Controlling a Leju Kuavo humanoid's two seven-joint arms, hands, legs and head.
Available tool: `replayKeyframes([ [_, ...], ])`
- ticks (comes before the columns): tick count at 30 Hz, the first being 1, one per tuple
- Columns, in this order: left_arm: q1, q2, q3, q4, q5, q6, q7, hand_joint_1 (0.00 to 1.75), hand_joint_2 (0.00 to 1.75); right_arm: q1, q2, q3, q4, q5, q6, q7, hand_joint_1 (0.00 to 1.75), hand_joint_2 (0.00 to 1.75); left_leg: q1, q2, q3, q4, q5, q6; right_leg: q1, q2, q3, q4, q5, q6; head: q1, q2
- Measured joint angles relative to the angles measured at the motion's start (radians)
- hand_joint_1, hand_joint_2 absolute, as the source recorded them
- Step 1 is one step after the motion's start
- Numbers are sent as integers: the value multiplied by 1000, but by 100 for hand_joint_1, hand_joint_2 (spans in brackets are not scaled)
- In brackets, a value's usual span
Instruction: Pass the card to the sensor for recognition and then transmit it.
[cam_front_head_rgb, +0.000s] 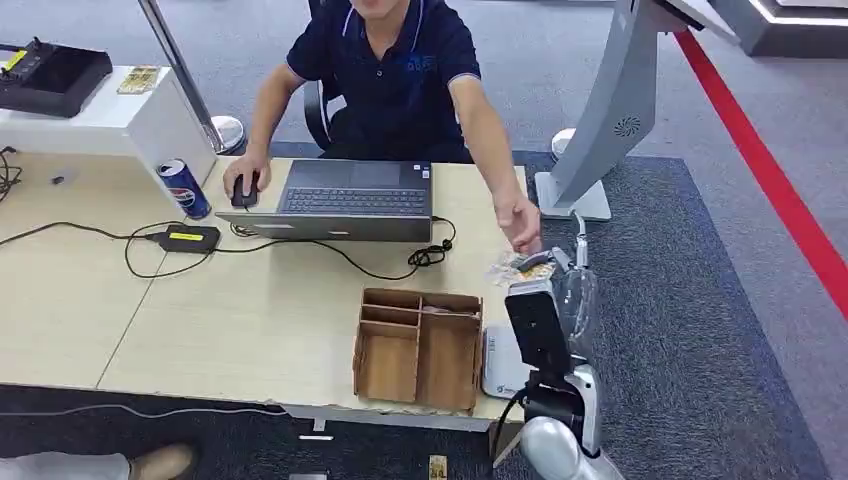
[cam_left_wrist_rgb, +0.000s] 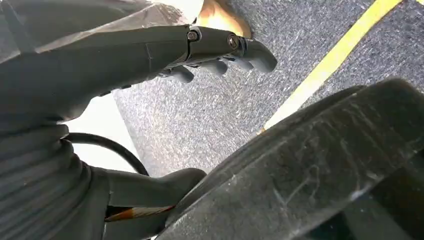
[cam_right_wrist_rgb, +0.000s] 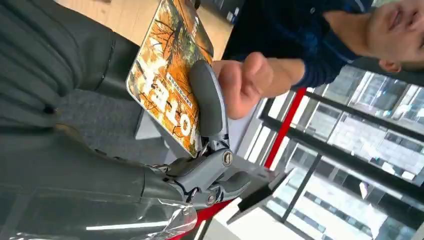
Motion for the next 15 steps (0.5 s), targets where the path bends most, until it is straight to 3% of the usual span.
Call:
replayKeyframes([
  [15,-2,0,-11,0,-10,-1,0,0,175,-98,96,170,111,-3,30,-11,175,175,0,0,-1,0,0,0,0,0,-1,0,0,0,0,0],
])
